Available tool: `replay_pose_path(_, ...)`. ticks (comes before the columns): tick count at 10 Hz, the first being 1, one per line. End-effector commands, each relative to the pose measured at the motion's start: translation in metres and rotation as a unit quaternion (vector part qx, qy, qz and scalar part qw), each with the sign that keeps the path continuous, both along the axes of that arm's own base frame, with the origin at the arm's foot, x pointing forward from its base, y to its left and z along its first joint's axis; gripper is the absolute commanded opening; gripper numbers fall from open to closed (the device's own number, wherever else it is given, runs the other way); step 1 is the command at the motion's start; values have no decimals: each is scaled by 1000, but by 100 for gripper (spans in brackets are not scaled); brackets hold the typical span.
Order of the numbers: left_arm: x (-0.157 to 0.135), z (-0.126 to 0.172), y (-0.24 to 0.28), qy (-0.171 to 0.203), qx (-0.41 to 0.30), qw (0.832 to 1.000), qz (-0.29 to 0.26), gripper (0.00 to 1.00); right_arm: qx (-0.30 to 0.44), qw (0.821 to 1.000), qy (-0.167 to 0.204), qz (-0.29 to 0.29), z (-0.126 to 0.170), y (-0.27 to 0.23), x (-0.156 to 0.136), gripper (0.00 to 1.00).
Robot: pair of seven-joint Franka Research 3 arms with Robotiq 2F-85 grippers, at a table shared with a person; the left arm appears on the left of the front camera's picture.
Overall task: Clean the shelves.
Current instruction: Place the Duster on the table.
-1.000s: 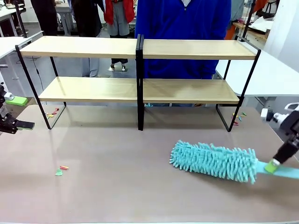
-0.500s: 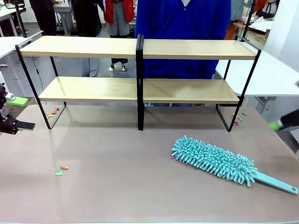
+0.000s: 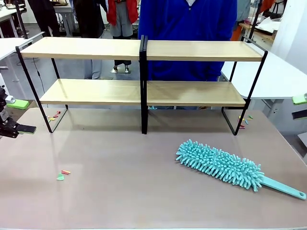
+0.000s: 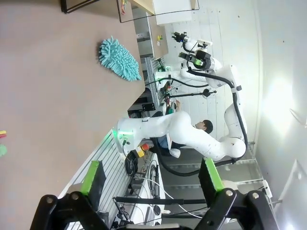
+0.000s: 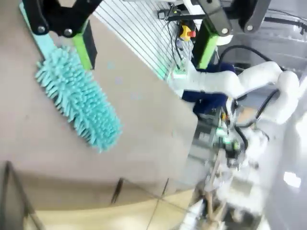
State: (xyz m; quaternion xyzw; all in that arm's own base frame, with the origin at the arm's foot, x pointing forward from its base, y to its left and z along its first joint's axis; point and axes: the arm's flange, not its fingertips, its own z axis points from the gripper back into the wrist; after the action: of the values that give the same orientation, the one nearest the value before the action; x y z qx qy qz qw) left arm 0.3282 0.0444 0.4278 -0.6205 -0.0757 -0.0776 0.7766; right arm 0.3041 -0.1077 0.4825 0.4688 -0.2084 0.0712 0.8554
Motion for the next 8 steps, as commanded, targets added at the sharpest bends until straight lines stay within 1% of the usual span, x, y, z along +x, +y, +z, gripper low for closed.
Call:
replay_pose_path(1,-1,0,-3,-13,-17,1000,2,100,-58,996,-29,-60,-7,-18,19,100)
replay_pose_path(8,-1,0,-3,-13,-17,1000,2,100,-58,996,-29,-60,-7,-18,19,100)
